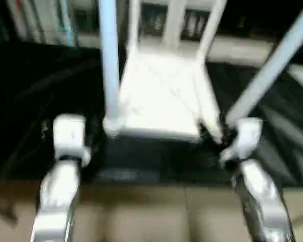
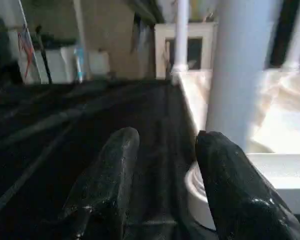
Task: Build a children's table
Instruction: Rotate leg to tighten
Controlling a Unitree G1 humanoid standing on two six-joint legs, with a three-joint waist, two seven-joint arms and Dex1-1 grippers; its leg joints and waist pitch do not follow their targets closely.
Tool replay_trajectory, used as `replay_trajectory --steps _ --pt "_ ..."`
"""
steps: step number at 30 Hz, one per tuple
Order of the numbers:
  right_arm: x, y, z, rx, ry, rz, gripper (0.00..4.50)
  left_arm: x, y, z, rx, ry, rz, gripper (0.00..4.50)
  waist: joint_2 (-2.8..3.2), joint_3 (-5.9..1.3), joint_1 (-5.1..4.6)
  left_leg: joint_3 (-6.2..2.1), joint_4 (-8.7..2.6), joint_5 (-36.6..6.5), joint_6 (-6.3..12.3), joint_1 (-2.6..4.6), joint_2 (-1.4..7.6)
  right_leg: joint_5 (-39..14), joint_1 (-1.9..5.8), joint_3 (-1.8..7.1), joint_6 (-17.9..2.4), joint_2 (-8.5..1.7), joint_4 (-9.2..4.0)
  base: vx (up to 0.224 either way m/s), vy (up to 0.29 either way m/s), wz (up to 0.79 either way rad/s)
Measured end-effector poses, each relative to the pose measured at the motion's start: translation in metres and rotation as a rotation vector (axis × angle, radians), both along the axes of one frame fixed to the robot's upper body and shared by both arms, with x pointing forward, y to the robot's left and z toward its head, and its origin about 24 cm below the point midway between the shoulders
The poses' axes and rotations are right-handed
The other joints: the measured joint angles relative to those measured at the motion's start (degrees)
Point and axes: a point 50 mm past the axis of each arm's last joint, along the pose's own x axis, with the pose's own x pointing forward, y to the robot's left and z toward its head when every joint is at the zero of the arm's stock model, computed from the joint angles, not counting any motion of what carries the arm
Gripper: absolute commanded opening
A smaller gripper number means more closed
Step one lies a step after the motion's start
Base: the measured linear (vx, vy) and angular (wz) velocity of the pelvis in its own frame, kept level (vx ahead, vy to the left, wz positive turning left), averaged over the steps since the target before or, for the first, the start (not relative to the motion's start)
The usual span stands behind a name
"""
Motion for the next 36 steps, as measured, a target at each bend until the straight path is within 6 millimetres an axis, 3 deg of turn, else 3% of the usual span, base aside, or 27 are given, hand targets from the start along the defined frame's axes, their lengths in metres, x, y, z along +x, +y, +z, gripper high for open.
replay_trajectory --steps 1,2,3,4,5,6,7,8,9,10,13,15,16,19,24,28,33,34,36 --pt "-0.001 -0.001 0.002 -0.001 -0.008 -0.004 3.25 0.000 -0.002 0.001 -0.012 -0.014 -0.006 2.22 -1.23 -0.74 -0.81 0.19 -0.38 -0.5 0.30 0.44 -1.05 1.1 -3.17 0.18 1.6 -0.16 -0.17 0.215 0.005 -0.12" --pt "-0.001 -0.003 0.002 -0.001 -0.014 -0.006 3.25 0.000 -0.003 0.002 -0.021 -0.023 -0.011 2.22 -2.48 -1.26 -1.62 0.72 -0.61 -0.9 0.38 0.87 -2.03 2.7 -5.41 0.63 1.7 -0.70 -1.65 0.227 -0.031 -0.06" --pt "-0.003 -0.006 0.002 -0.004 -0.015 -0.015 3.25 0.000 -0.003 0.004 -0.030 -0.036 -0.007 2.22 -4.14 -1.60 -2.13 1.38 -0.53 -1.4 0.22 1.30 -3.43 5.3 -6.47 2.00 0.5 -1.40 -5.56 0.227 -0.031 -0.06" --pt "-0.004 -0.010 0.002 -0.012 -0.016 -0.022 3.25 0.001 -0.006 0.004 -0.040 -0.038 -0.018 2.22 -5.82 -1.74 -2.13 2.12 0.85 -2.3 0.55 1.20 -4.58 9.9 -6.25 3.49 0.0 -2.10 -5.81 0.173 -0.007 0.26" --pt "-0.009 -0.016 -0.004 -0.014 0.002 -0.031 3.25 0.001 -0.014 0.000 -0.082 -0.020 -0.056 2.22 -5.11 -1.50 -1.21 1.37 3.83 -2.6 2.72 0.47 -4.29 9.0 -5.56 4.92 -0.2 -1.67 -5.51 0.134 0.033 0.27" --pt "-0.010 -0.017 -0.005 -0.012 0.008 -0.029 3.25 0.000 -0.018 -0.002 -0.106 -0.012 -0.089 2.22 -4.74 -1.24 -0.48 0.62 5.19 -1.3 3.01 -0.54 -4.33 9.1 -4.80 5.21 0.0 -1.39 -6.08 0.134 0.033 0.27" --pt "-0.010 -0.015 -0.005 -0.005 0.005 -0.016 3.25 -0.001 -0.018 -0.002 -0.121 -0.011 -0.109 2.52 -4.56 -1.15 0.24 -0.27 4.52 0.9 1.35 -1.88 -3.72 9.2 -4.11 5.13 0.1 -1.17 -6.64 0.098 0.002 0.02" --pt "-0.010 -0.013 -0.004 -0.005 0.002 0.005 3.25 -0.002 -0.017 -0.001 -0.127 -0.015 -0.120 2.58 -3.91 -1.05 0.83 -0.77 2.67 1.8 -0.10 -2.71 -2.37 9.3 -3.63 4.72 0.3 -0.46 -7.23 0.000 0.000 0.00" --pt "-0.010 -0.011 -0.003 -0.002 -0.005 0.023 3.25 -0.004 -0.015 0.000 -0.128 -0.020 -0.123 2.58 -3.33 -0.92 1.27 -1.09 1.32 1.4 -0.98 -2.99 -1.38 9.3 -3.52 4.43 0.3 0.24 -7.31 0.000 0.000 0.00" --pt "-0.011 -0.006 -0.003 0.006 -0.007 0.044 3.25 -0.007 -0.011 -0.002 -0.128 -0.009 -0.111 2.61 -2.77 -0.60 1.22 -1.20 1.40 1.2 -2.93 -3.41 -0.72 9.5 -3.43 4.07 0.2 0.51 -7.55 0.000 0.000 0.00" --pt "-0.012 -0.003 -0.004 0.010 -0.006 0.067 3.25 -0.009 0.001 -0.004 -0.125 0.002 -0.076 2.85 -2.47 -0.45 0.90 -1.07 1.52 1.6 -2.49 -3.56 -0.50 9.7 -3.08 3.34 -0.5 0.14 -8.93 0.007 0.053 0.13" --pt "-0.014 -0.005 -0.006 0.006 0.003 0.072 3.25 -0.009 -0.001 -0.003 -0.149 -0.005 -0.104 3.00 -2.55 -0.24 0.61 -0.13 1.06 1.8 -2.33 -3.41 -0.30 9.7 -2.55 3.24 -0.3 -0.45 -9.17 -0.069 0.026 0.13" --pt "-0.014 -0.005 -0.007 0.006 0.005 0.075 3.25 -0.008 -0.003 -0.002 -0.164 -0.008 -0.127 3.00 -2.56 -0.02 0.37 0.77 0.85 1.8 -2.37 -3.04 0.16 9.7 -2.22 3.25 -0.3 -0.59 -9.24 -0.076 0.000 0.13" --pt "-0.015 -0.005 -0.007 0.003 0.006 0.077 3.25 -0.005 -0.010 0.002 -0.178 -0.019 -0.213 3.30 -2.58 0.19 -0.23 2.05 0.69 1.8 -2.50 -2.87 0.98 9.4 -2.06 3.26 0.1 -0.67 -9.25 -0.037 -0.006 0.07" --pt "-0.015 -0.006 -0.007 -0.003 0.007 0.077 3.25 0.010 -0.017 0.017 -0.161 -0.040 -0.326 3.64 -2.83 0.05 -0.18 2.52 -0.22 3.1 -2.94 -2.85 1.53 9.7 -2.26 3.10 0.1 -0.57 -9.09 0.000 0.000 0.00" --pt "-0.017 -0.005 -0.009 -0.003 0.011 0.092 3.25 0.024 -0.013 0.013 -0.111 0.011 -0.312 3.86 -2.79 0.02 -0.23 2.69 -0.87 3.6 -2.87 -3.12 1.61 9.7 -2.86 3.10 0.1 -0.51 -8.99 0.000 0.000 0.00" --pt "-0.018 -0.005 -0.008 0.018 0.007 0.097 3.25 0.034 -0.010 0.010 -0.111 0.040 -0.295 4.28 -2.80 0.02 -0.30 2.73 -0.91 3.7 -2.81 -3.51 1.72 9.7 -3.22 3.04 0.0 -0.45 -8.98 0.000 0.000 0.00" --pt "-0.020 -0.007 -0.007 0.031 -0.003 0.089 3.51 0.036 -0.011 0.013 -0.112 0.029 -0.303 4.42 -2.84 0.01 -0.27 2.75 -0.91 3.7 -2.80 -3.53 1.72 9.7 -3.22 3.04 0.0 -0.45 -9.00 0.000 0.000 0.00" --pt "-0.022 -0.009 -0.006 0.046 -0.016 0.075 3.58 0.039 -0.011 0.018 -0.109 0.013 -0.309 4.50 -2.89 -0.02 -0.13 2.77 -0.90 3.7 -2.79 -3.51 1.74 9.7 -3.20 3.03 0.0 -0.46 -9.00 0.000 0.000 0.00"
